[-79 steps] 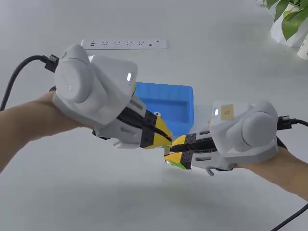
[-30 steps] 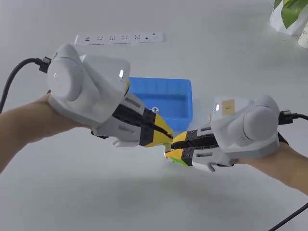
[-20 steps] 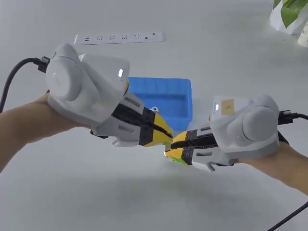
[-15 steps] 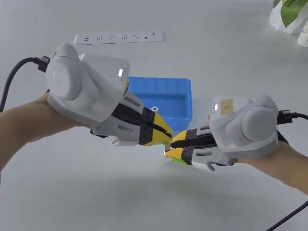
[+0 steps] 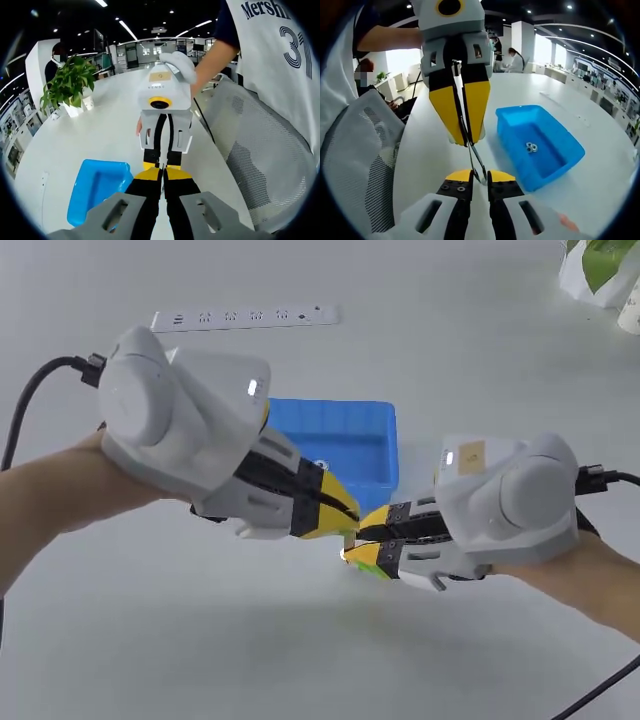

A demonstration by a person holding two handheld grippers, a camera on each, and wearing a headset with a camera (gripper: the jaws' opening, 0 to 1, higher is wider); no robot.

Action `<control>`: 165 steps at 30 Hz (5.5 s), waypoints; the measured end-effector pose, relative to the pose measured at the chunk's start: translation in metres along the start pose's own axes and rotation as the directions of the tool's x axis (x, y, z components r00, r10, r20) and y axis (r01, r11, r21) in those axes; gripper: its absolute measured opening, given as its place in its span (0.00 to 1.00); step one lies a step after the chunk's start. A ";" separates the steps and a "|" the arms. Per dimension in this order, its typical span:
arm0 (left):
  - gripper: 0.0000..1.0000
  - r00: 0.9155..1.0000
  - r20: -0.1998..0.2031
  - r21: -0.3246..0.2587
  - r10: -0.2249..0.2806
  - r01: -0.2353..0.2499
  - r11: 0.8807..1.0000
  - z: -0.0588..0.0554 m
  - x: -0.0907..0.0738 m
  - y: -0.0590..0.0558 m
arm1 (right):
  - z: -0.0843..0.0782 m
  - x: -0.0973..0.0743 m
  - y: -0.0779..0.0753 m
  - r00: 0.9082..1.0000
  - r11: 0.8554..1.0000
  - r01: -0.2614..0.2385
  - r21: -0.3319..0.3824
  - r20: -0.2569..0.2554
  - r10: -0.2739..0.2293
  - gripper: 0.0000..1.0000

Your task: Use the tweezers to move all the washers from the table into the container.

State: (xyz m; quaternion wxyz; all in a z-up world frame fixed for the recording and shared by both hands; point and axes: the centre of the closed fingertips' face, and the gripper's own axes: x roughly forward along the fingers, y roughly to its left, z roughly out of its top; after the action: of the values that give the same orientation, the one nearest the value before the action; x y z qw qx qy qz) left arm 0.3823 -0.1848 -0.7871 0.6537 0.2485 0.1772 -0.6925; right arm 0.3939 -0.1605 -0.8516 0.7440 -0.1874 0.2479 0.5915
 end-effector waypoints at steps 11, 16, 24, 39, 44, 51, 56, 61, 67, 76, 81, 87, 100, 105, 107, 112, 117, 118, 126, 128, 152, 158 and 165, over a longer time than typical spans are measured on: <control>0.05 1.000 0.004 -0.049 -0.005 0.005 0.999 -0.001 -0.001 0.001 | -0.001 0.002 0.002 1.000 1.000 -0.015 0.007 -0.004 0.015 0.10; 0.05 1.000 -0.005 -0.038 -0.010 0.010 0.999 -0.002 -0.001 0.000 | -0.001 0.002 0.002 1.000 1.000 -0.017 0.008 -0.003 0.017 0.10; 0.05 0.999 -0.027 -0.017 -0.022 0.021 1.000 0.000 -0.003 -0.003 | 0.001 0.001 0.005 1.000 1.000 -0.019 -0.002 -0.005 0.019 0.10; 0.05 0.999 -0.005 0.047 0.038 -0.038 0.998 0.022 -0.032 0.006 | 0.038 -0.014 -0.006 0.999 0.998 0.024 -0.054 0.031 -0.023 0.10; 0.05 0.998 -0.005 0.084 0.070 -0.069 0.994 0.031 -0.045 0.014 | 0.055 -0.018 -0.014 0.998 0.996 0.048 -0.079 0.052 -0.044 0.10; 0.05 0.995 0.004 0.118 0.105 -0.104 0.988 0.041 -0.063 0.027 | 0.079 -0.022 -0.026 0.994 0.991 0.079 -0.109 0.082 -0.070 0.10; 0.05 0.993 -0.005 0.133 0.114 -0.112 0.985 0.040 -0.070 0.037 | 0.087 -0.016 -0.035 0.993 0.987 0.087 -0.134 0.085 -0.077 0.10; 0.05 0.993 -0.011 0.127 0.119 -0.116 0.985 0.029 -0.074 0.055 | 0.090 -0.007 -0.046 0.994 0.986 0.086 -0.144 0.080 -0.075 0.10; 0.05 0.992 -0.010 0.105 0.129 -0.127 0.986 0.016 -0.074 0.074 | 0.090 0.007 -0.065 0.994 0.988 0.084 -0.132 0.077 -0.075 0.10; 0.05 0.993 -0.008 0.061 0.116 -0.115 0.991 -0.008 -0.063 0.094 | 0.076 0.022 -0.080 0.998 0.992 0.056 -0.109 0.047 -0.052 0.10; 0.05 0.994 -0.009 0.036 0.105 -0.104 0.994 -0.016 -0.056 0.097 | 0.067 0.029 -0.084 0.999 0.995 0.042 -0.093 0.034 -0.039 0.10; 0.05 0.995 -0.022 0.024 0.093 -0.093 0.995 -0.027 -0.050 0.098 | 0.059 0.035 -0.085 0.999 0.996 0.027 -0.080 0.019 -0.026 0.10; 0.05 0.995 -0.052 -0.006 0.090 -0.091 0.996 -0.040 -0.046 0.097 | 0.049 0.045 -0.084 1.000 0.998 0.023 -0.067 -0.004 -0.024 0.10; 0.05 0.994 -0.059 -0.006 0.094 -0.095 0.995 -0.040 -0.046 0.098 | 0.051 0.045 -0.084 1.000 0.998 0.030 -0.053 0.001 -0.030 0.11; 0.05 0.993 -0.065 -0.002 0.094 -0.095 0.996 -0.040 -0.045 0.096 | 0.052 0.044 -0.083 1.000 0.998 0.027 -0.054 0.002 -0.027 0.11; 0.05 0.993 -0.066 0.008 0.099 -0.099 0.995 -0.036 -0.047 0.094 | 0.056 0.041 -0.082 0.999 0.998 0.037 -0.054 0.011 -0.037 0.12; 0.05 0.992 -0.070 0.029 0.107 -0.105 0.994 -0.028 -0.051 0.091 | 0.059 0.037 -0.080 0.999 0.997 0.046 -0.055 0.022 -0.045 0.13; 0.05 0.992 -0.068 0.034 0.105 -0.103 0.994 -0.025 -0.053 0.089 | 0.059 0.037 -0.080 0.999 0.997 0.046 -0.056 0.022 -0.045 0.13; 0.05 0.991 -0.022 0.087 0.130 -0.127 0.988 0.004 -0.068 0.085 | 0.078 0.015 -0.075 0.994 0.993 0.083 -0.086 0.079 -0.077 0.11; 0.05 0.990 -0.006 0.094 0.139 -0.138 0.986 0.014 -0.074 0.081 | 0.084 0.006 -0.073 0.991 0.990 0.100 -0.097 0.097 -0.090 0.11; 0.05 0.985 0.066 0.019 0.161 -0.163 0.986 0.010 -0.058 -0.006 | 0.044 -0.031 0.003 0.997 0.988 0.069 -0.137 -0.027 -0.073 0.07; 0.05 0.985 -0.004 -0.010 0.175 -0.175 0.985 -0.028 -0.039 -0.011 | 0.015 -0.016 0.005 0.988 0.989 0.072 -0.126 -0.124 -0.088 0.07; 0.05 0.982 -0.037 -0.072 0.185 -0.187 0.980 -0.055 -0.031 -0.008 | 0.003 -0.005 0.000 0.984 0.992 0.058 -0.114 -0.161 -0.076 0.07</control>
State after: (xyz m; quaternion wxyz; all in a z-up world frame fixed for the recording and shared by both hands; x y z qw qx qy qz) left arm 0.3807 -0.1276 -0.8142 0.7218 0.2496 0.1887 -0.6174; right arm 0.3934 -0.1627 -0.8460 0.7292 -0.2842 0.2697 0.5610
